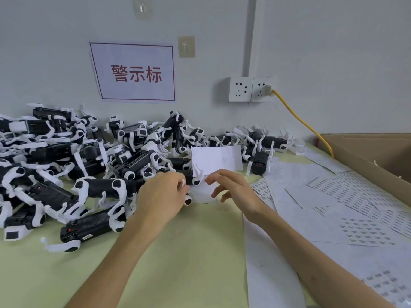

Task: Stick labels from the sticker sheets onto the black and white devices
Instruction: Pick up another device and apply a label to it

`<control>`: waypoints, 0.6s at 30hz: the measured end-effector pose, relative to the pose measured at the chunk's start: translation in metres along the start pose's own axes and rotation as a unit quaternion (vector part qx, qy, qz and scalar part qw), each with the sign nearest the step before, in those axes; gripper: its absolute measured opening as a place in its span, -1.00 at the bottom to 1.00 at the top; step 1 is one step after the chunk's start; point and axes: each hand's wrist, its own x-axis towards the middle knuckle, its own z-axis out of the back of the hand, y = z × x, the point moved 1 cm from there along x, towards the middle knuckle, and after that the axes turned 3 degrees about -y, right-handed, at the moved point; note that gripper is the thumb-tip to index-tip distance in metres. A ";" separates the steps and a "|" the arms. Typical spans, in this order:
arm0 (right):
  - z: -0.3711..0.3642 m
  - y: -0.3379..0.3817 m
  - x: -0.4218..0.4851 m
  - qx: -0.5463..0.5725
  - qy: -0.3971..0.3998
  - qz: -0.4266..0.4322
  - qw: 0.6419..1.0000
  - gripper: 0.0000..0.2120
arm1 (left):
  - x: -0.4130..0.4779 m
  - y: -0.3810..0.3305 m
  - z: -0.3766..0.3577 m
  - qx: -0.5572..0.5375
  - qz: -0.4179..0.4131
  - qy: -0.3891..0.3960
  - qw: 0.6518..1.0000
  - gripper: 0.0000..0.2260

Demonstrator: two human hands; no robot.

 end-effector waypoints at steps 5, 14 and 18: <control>0.001 0.004 -0.001 0.027 0.028 -0.012 0.999 -0.78 | 0.009 -0.014 0.010 -0.220 -0.030 -0.184 0.957 -0.78; -0.007 0.003 -0.004 0.037 0.069 0.012 0.997 -0.57 | 0.004 -0.017 -0.008 -0.781 0.214 -0.165 0.564 -0.90; -0.004 0.002 -0.002 0.038 0.021 0.029 0.999 -0.58 | 0.006 -0.022 -0.018 -0.805 0.180 -0.118 0.552 -0.92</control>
